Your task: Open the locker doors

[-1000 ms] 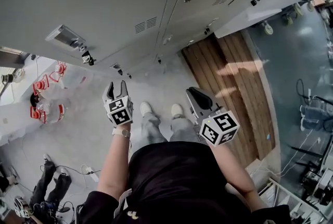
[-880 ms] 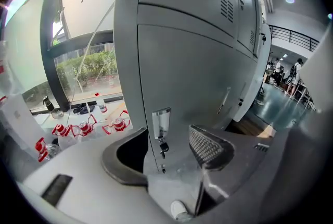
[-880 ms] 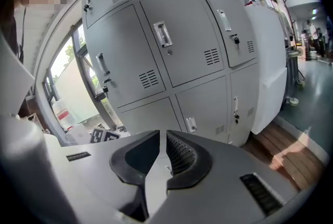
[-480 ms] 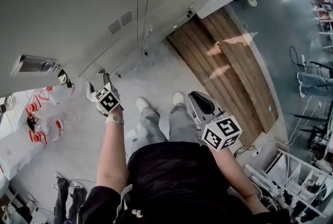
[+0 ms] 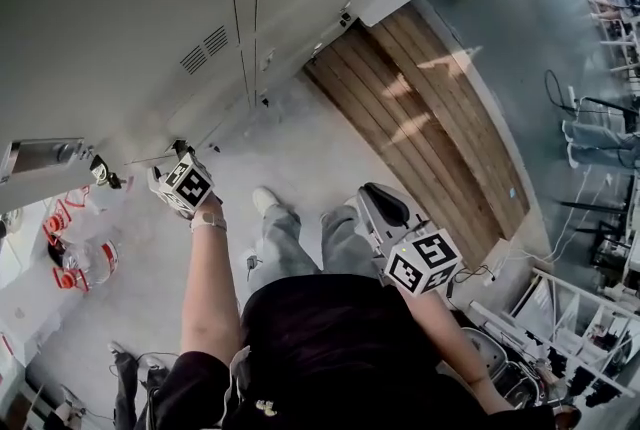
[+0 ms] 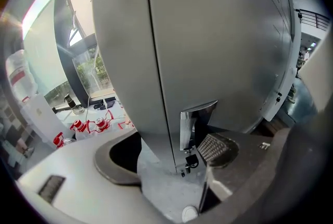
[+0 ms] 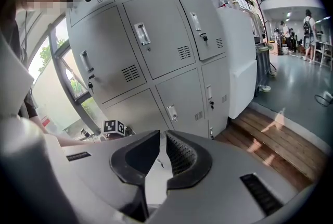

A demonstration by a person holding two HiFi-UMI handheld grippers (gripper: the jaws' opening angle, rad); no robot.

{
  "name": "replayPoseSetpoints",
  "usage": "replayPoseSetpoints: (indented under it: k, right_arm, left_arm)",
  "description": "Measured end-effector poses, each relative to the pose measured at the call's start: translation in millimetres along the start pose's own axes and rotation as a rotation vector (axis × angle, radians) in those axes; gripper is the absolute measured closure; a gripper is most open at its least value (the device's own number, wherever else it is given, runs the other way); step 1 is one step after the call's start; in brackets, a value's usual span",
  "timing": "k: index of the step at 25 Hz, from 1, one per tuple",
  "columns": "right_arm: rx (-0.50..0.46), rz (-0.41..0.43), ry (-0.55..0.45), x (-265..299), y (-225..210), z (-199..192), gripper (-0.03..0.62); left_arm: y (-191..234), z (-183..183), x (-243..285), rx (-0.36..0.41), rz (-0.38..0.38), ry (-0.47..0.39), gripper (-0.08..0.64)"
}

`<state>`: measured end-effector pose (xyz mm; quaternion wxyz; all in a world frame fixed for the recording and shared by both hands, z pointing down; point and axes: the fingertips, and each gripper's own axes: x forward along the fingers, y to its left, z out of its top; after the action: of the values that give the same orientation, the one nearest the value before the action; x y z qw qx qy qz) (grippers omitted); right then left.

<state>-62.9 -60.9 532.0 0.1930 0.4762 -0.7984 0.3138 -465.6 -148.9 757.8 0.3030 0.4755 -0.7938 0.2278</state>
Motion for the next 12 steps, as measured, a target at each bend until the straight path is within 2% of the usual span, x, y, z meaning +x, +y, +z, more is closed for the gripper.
replayPoseSetpoints:
  k: [8, 12]
  right_arm:
    - [-0.012, 0.02, 0.003, -4, -8, 2, 0.528]
    - [-0.034, 0.051, 0.008, -7, -8, 4, 0.528]
  left_arm:
    - [1, -9, -3, 0.021, 0.018, 0.025, 0.252]
    - [-2, -18, -12, 0.004, 0.021, 0.046, 0.252]
